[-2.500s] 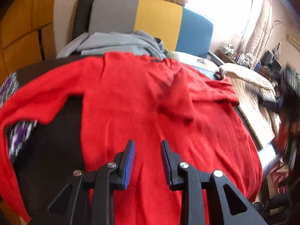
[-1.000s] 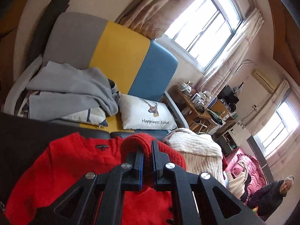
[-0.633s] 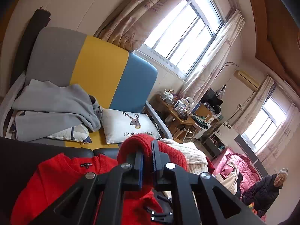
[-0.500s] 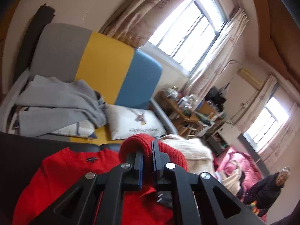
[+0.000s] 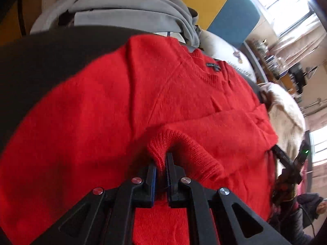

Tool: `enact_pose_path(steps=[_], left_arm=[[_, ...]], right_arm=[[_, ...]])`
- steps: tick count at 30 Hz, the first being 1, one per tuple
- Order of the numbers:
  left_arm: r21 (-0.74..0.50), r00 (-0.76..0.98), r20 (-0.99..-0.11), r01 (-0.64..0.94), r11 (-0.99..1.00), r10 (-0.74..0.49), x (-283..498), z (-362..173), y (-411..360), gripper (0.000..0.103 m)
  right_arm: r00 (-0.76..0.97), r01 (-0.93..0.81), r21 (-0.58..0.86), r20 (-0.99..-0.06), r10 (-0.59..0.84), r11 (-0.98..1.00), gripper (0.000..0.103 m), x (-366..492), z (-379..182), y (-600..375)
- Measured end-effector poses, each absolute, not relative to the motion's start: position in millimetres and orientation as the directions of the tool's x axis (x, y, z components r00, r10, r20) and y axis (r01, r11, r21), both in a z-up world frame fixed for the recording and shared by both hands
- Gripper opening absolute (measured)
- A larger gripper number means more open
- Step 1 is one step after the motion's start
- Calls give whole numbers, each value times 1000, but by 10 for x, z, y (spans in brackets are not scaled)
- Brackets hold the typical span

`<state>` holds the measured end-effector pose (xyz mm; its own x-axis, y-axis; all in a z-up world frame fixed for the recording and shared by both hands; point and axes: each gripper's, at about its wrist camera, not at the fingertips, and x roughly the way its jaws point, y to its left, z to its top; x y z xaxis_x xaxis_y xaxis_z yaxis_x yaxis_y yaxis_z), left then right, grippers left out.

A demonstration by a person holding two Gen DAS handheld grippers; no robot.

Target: Fold clothes

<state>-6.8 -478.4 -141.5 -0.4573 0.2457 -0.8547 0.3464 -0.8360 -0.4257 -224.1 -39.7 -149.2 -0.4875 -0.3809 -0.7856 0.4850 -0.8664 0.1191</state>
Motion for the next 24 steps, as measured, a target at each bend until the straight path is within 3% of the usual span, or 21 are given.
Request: enact_pose_path(steps=[5, 8, 13, 16, 18, 19, 20, 21, 24], left_arm=[[-497, -500, -812, 325, -805, 299, 46, -1432, -4823, 6], [-512, -510, -802, 320, -797, 311, 52, -1439, -4797, 6], [-538, -527, -784, 313, -783, 328, 71, -1448, -4766, 14], [-518, -520, -793, 305, -799, 316, 81, -1451, -4763, 14], [-474, -506, -814, 293, -830, 286, 89, -1434, -4725, 9], [-440, -499, -827, 283, -852, 261, 99, -1408, -4691, 8], [-410, -499, -833, 267, -872, 239, 100, -1370, -4644, 6], [-392, -505, -833, 254, -884, 225, 102, -1332, -4613, 6], [-377, -553, -811, 245, -893, 190, 87, -1190, -4594, 6]], right_arm=[[-521, 555, 134, -714, -468, -821, 79, -2134, -1129, -246], [-497, 637, 127, -687, -531, -761, 72, -2281, -913, -631], [-381, 727, 59, -794, -474, -684, 61, -2640, -1260, -1440], [-333, 719, 72, -838, -433, -692, 60, -2775, -1511, -1572], [-339, 714, 77, -832, -440, -696, 57, -2802, -1581, -1595], [-338, 713, 80, -831, -442, -697, 52, -2794, -1573, -1552], [-327, 716, 99, -827, -456, -691, 31, -2773, -1563, -1516], [-318, 718, 113, -824, -468, -686, 15, -2752, -1554, -1482], [-337, 717, 86, -826, -451, -692, 12, -2719, -1512, -1450]])
